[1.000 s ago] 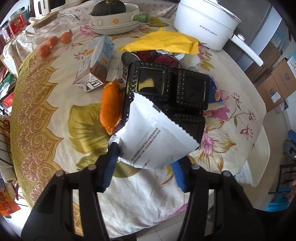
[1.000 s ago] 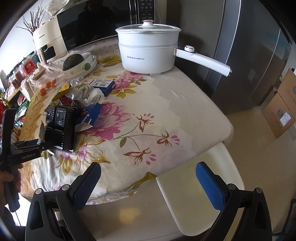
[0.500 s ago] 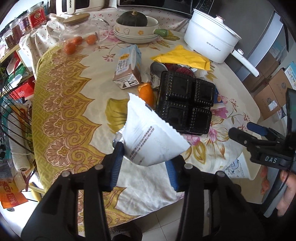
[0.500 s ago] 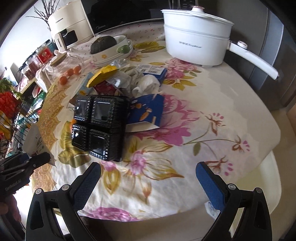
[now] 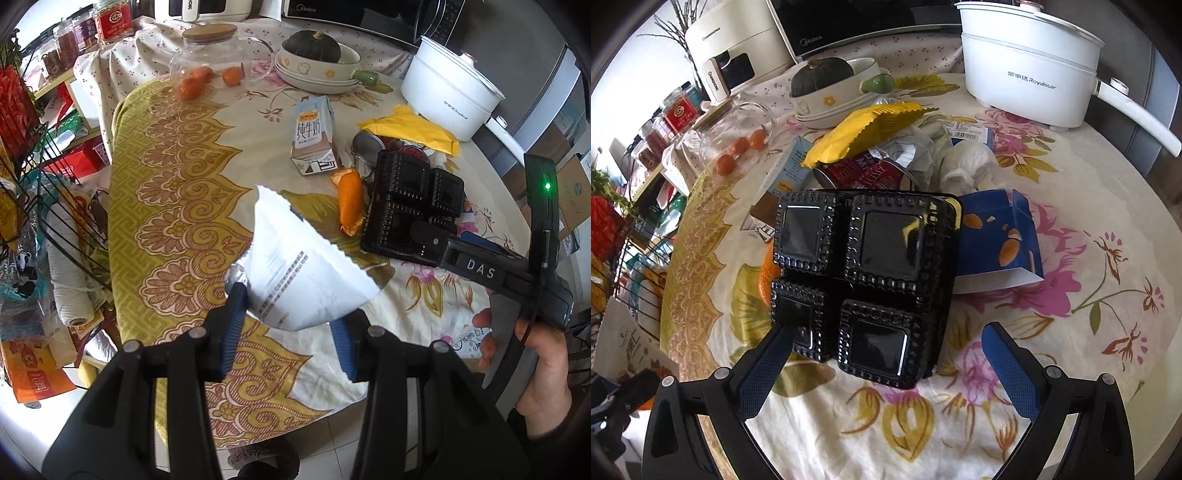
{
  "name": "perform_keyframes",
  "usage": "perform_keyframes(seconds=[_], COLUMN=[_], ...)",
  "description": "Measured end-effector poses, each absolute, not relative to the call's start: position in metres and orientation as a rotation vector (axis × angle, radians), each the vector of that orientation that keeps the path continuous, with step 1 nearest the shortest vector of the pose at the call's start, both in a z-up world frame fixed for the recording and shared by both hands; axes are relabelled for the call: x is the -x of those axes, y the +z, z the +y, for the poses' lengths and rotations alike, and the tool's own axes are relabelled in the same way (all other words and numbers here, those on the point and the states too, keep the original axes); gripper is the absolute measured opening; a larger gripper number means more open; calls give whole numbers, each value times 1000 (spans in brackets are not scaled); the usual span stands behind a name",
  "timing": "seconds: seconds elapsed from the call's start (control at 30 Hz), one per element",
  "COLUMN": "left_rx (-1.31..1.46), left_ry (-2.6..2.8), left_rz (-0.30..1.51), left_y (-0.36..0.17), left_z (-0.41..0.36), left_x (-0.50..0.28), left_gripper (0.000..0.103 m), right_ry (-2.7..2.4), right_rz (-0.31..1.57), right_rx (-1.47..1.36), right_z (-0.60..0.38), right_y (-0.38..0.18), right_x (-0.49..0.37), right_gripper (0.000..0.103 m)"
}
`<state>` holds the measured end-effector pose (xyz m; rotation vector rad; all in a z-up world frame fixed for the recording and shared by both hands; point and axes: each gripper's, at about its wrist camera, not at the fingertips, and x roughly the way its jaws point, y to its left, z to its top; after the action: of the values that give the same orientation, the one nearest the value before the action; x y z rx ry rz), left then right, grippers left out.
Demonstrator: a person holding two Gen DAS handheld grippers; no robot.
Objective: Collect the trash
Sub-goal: 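Grasp the black plastic tray with the right tool while the left tool holds the paper, then lift the black tray off the table with the right tool while the left holds paper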
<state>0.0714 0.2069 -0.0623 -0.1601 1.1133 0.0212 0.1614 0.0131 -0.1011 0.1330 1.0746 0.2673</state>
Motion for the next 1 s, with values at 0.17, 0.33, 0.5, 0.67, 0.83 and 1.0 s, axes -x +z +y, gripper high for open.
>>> perform_keyframes(seconds=[0.17, 0.33, 0.5, 0.67, 0.83, 1.0], left_rx=[171, 176, 180, 176, 174, 171], left_ry=[33, 27, 15, 1, -5, -10], left_rz=[1124, 1121, 1119, 1117, 1119, 1115], left_y=[-65, -65, -63, -61, -61, -59], left_z=[213, 215, 212, 204, 200, 194], left_x=[-72, -71, -72, -70, -71, -72], left_gripper=[46, 46, 46, 46, 46, 46], right_ry=[231, 287, 367, 429, 540, 588], right_rz=[1039, 1050, 1063, 1124, 1139, 1124], right_rx=[-185, -253, -350, -477, -537, -523], right_z=[17, -7, -23, -32, -34, -37], right_y=[-102, -97, -106, -134, -143, -129], right_x=[-161, -167, -179, -185, -187, -180], right_gripper=[103, 103, 101, 99, 73, 48])
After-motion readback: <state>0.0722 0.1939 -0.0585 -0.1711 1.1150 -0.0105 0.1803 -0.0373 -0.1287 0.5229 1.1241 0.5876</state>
